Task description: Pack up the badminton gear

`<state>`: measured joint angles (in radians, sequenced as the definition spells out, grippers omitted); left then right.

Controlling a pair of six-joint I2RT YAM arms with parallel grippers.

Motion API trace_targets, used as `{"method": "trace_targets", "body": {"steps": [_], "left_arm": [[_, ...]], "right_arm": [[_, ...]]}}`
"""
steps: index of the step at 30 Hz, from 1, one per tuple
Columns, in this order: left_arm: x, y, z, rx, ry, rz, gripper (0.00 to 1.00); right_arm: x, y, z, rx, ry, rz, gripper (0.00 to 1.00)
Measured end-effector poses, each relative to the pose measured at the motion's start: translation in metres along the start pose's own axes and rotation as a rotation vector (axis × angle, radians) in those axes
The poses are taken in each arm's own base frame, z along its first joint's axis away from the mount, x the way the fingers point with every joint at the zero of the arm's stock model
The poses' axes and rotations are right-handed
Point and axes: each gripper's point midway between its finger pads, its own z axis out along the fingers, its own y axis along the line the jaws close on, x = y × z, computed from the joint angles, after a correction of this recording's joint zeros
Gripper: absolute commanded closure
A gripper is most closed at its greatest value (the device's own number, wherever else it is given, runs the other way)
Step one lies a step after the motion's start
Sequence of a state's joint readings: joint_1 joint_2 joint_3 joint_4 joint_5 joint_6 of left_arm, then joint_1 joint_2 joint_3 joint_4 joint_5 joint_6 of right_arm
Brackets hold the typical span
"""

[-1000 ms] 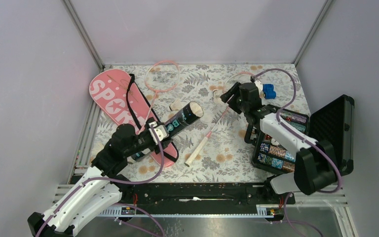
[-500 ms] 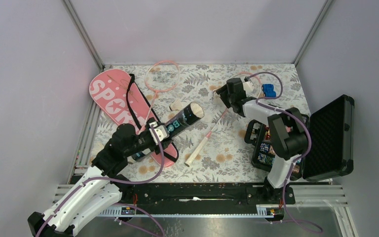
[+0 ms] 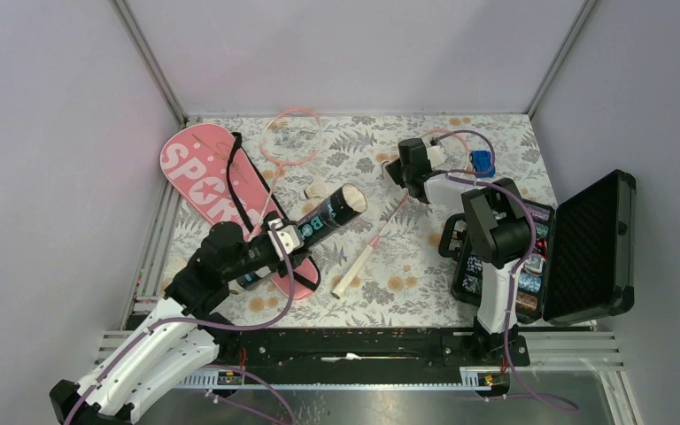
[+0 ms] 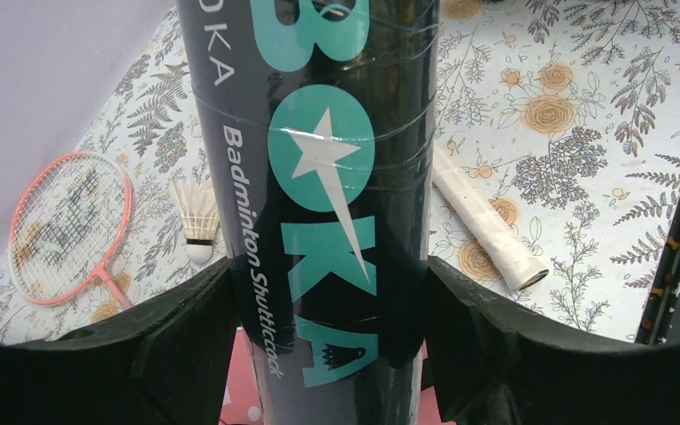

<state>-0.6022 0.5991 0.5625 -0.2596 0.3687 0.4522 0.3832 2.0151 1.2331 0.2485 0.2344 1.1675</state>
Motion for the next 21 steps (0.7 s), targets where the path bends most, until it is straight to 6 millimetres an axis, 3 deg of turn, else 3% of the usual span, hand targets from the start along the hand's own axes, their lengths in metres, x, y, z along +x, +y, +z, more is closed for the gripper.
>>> {"method": "trace_targets", "body": {"steps": [2, 8, 15, 21], "left_arm": [[0.000, 0.000, 0.000, 0.001, 0.000, 0.000, 0.77], [0.000, 0.000, 0.000, 0.001, 0.000, 0.000, 0.77], [0.000, 0.000, 0.000, -0.002, 0.001, 0.001, 0.77], [0.003, 0.001, 0.001, -0.005, 0.011, 0.001, 0.78]], "right_arm": [[0.000, 0.000, -0.001, -0.001, -0.001, -0.016, 1.00], [-0.011, 0.008, -0.028, -0.036, -0.012, -0.094, 1.00], [-0.042, 0.046, -0.101, -0.181, -0.032, -0.260, 1.00], [-0.049, 0.077, -0.194, -0.405, 0.007, -0.452, 1.00]]}}
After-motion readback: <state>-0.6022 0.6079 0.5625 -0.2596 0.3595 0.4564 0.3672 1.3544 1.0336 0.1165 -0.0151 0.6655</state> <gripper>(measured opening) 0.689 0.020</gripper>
